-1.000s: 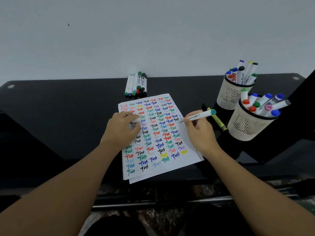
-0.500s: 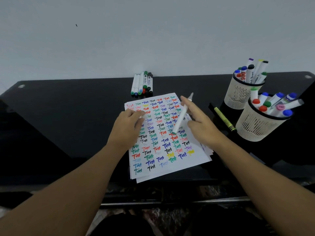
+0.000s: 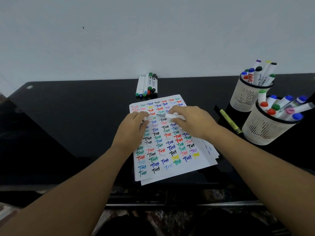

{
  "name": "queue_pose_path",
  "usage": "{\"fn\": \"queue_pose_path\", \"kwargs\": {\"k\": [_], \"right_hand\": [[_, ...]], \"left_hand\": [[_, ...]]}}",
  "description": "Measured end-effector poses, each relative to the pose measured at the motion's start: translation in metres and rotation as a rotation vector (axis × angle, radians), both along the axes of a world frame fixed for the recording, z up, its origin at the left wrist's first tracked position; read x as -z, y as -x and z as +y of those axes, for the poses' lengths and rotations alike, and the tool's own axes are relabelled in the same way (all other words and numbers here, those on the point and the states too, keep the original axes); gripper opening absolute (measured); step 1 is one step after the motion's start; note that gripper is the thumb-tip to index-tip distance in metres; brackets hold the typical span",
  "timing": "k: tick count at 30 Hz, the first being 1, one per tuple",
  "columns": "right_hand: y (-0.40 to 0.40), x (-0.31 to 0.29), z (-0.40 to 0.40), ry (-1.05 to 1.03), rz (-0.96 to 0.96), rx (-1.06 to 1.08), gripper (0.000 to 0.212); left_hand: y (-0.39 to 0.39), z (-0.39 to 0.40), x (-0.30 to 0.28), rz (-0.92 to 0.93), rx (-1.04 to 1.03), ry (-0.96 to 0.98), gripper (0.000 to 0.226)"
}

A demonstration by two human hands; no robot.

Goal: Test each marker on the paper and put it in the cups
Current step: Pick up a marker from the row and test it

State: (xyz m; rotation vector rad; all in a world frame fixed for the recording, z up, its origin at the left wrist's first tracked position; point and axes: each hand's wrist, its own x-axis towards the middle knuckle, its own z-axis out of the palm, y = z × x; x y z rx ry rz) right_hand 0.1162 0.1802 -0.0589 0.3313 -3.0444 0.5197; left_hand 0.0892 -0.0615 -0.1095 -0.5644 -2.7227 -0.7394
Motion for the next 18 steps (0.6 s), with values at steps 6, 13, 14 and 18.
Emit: {"fn": "queue_pose_path", "kwargs": {"k": [6, 13, 14, 18], "right_hand": [[0.004, 0.003, -0.003, -0.042, 0.017, -0.04, 0.026], [0.009, 0.006, -0.023, -0.117, 0.077, -0.143, 0.033], [0.009, 0.006, -0.024, -0.117, 0.088, -0.145, 0.037], [0.008, 0.003, -0.023, -0.12, 0.07, -0.162, 0.044]], "left_hand": [[0.001, -0.002, 0.004, 0.068, 0.054, 0.012, 0.029], [-0.003, -0.002, 0.002, 0.113, 0.122, 0.024, 0.031], [-0.004, -0.002, 0.001, 0.098, 0.116, 0.013, 0.033], [-0.01, 0.001, -0.005, -0.016, 0.067, -0.039, 0.051]]}}
